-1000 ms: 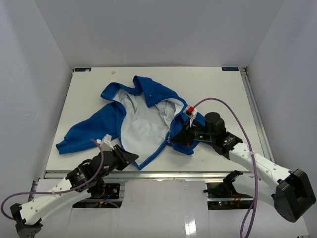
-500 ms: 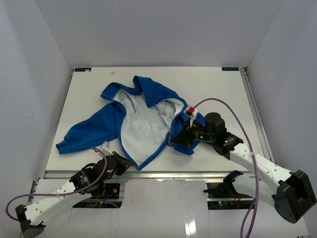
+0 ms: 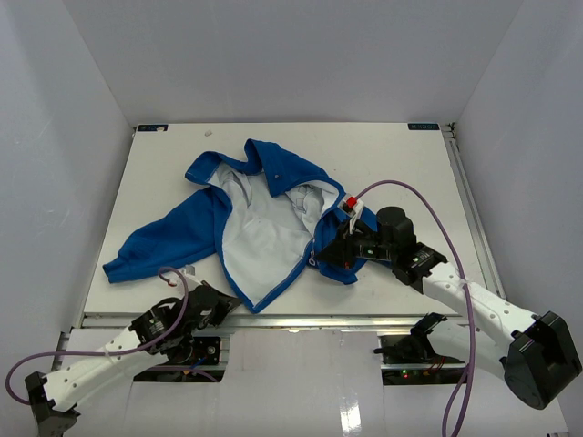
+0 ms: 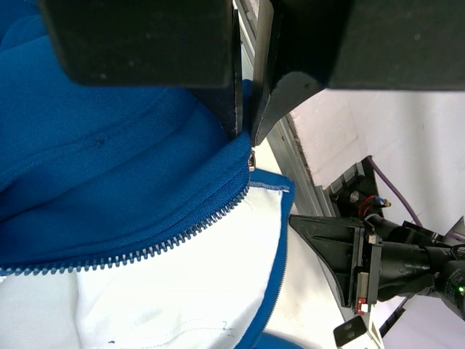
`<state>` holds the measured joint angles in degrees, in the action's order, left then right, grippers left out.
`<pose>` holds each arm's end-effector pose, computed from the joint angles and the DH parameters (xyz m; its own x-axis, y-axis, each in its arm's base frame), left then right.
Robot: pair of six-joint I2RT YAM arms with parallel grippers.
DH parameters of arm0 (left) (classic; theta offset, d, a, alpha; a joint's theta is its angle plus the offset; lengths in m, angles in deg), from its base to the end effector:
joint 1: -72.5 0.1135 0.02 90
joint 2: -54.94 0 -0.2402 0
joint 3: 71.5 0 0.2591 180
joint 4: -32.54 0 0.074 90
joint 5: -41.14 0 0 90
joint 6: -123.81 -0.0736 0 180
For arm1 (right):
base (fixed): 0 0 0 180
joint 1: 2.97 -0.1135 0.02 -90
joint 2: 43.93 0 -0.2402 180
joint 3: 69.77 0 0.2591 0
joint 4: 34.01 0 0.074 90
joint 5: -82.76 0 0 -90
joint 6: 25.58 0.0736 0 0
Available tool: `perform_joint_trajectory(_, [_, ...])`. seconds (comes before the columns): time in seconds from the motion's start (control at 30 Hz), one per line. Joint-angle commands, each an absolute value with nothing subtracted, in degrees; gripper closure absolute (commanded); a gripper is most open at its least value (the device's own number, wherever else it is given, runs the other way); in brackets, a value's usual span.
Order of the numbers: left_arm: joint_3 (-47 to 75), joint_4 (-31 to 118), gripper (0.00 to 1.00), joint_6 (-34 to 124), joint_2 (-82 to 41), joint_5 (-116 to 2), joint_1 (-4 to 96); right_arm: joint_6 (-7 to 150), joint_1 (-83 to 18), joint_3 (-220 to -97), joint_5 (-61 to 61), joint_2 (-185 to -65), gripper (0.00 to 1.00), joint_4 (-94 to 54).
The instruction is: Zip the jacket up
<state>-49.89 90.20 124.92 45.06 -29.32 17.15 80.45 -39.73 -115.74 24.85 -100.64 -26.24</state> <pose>0.0980 -0.0985 0.1044 -0.6350 -0.7385 -0.2268 -0.4209 0.5769 -0.7001 0.1945 0.1941 0.2227 -0.4959 -0.0784 -0.8648 -0.8050 0.4151 0.4240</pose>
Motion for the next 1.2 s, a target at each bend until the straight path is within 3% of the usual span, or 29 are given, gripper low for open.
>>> perform_joint_trajectory(0.0, [-48.46,98.17,1.0,132.03,33.44,-27.82,16.87,79.48,-39.48,-118.4,23.01,-100.79,0.92,-26.69])
perform_joint_trajectory(0.13, [-44.51,98.89,1.0,135.1,18.88,-28.73,16.87,79.45,-39.45,-118.5,23.17,-99.85,0.92,-26.52])
perform_joint_trajectory(0.23, [-43.1,99.34,1.0,136.81,15.55,-28.83,16.78,79.23,-39.41,-118.06,23.22,-98.36,0.92,-26.26])
perform_joint_trajectory(0.4, [-47.89,86.94,1.0,128.31,26.1,-29.8,16.78,79.06,-39.33,-117.67,23.23,-97.28,0.92,-25.68])
perform_joint_trajectory(0.43, [-49.53,84.12,0.98,125.47,29.52,-30.64,16.78,79.11,-39.36,-117.7,23.26,-97.28,0.92,-25.51])
perform_joint_trajectory(0.57, [-54.98,76.67,0.72,120.51,41.48,-31.95,16.78,79.1,-39.36,-117.49,23.19,-96.91,0.92,-25.25])
perform_joint_trajectory(0.67, [-57.42,74.67,0.64,118.58,45.94,-31.73,16.78,79.1,-39.36,-117.35,22.96,-96.58,0.92,-25.28])
perform_joint_trajectory(0.83, [-58.0,64.84,0.63,115.11,38.64,-32.98,16.78,79.28,-39.36,-117.14,22.71,-97.04,0.92,-25.49])
perform_joint_trajectory(1.0, [-56.24,55.53,0.65,114.85,23.38,-34.7,16.78,79.32,-39.43,-116.82,22.27,-97.24,0.92,-25.34])
perform_joint_trajectory(1.17, [-56.98,51.18,0.68,117.83,18.93,-36.01,16.69,79.01,-39.36,-116.91,21.15,-96.93,0.92,-24.5])
